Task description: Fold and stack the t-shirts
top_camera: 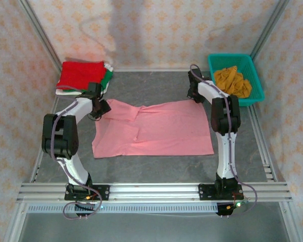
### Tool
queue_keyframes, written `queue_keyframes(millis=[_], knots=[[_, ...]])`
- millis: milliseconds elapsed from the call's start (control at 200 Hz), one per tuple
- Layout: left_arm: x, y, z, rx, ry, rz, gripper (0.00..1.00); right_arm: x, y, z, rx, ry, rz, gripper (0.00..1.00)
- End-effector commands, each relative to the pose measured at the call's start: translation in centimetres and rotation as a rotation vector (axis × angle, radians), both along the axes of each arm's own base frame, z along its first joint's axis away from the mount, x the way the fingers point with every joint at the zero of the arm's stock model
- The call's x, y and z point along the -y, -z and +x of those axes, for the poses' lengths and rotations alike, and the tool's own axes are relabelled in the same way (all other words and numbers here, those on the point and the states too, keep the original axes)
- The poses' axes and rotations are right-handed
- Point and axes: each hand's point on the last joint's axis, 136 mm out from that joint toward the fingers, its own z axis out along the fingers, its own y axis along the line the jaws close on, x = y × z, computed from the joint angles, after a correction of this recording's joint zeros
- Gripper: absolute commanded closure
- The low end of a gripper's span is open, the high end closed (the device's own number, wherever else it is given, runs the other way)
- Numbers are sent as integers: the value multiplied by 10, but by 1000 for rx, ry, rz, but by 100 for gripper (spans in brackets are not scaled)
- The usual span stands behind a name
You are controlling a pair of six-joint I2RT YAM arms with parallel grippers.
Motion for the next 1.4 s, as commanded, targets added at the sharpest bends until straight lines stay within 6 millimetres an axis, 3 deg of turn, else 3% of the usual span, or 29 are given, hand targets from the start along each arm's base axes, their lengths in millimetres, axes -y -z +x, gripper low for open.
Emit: queue_keyframes(millis=[0,130,225,500,701,831,1136,1396], knots=[[-7,4,4,-25,3,38,51,-2,0,-3,15,-15,31,99],[-6,18,5,-48,5,31,51,-6,-11,-3,44,-25,50,100],[-2,22,8,-42,12,10,56,-7,-19,-3,58,-31,57,100],[2,22,13,-26,24,-11,87,-6,-22,-7,53,-36,55,100],[2,15,14,-15,27,-7,100,-6,-27,-8,59,-35,57,100],[4,-3,17,32,19,-24,100,-4,-42,-10,74,-40,47,100],[14,-64,28,168,-2,-105,100,4,-87,-16,165,-44,19,100],[13,-99,37,237,-20,-108,100,21,-90,-26,180,-5,-37,100]])
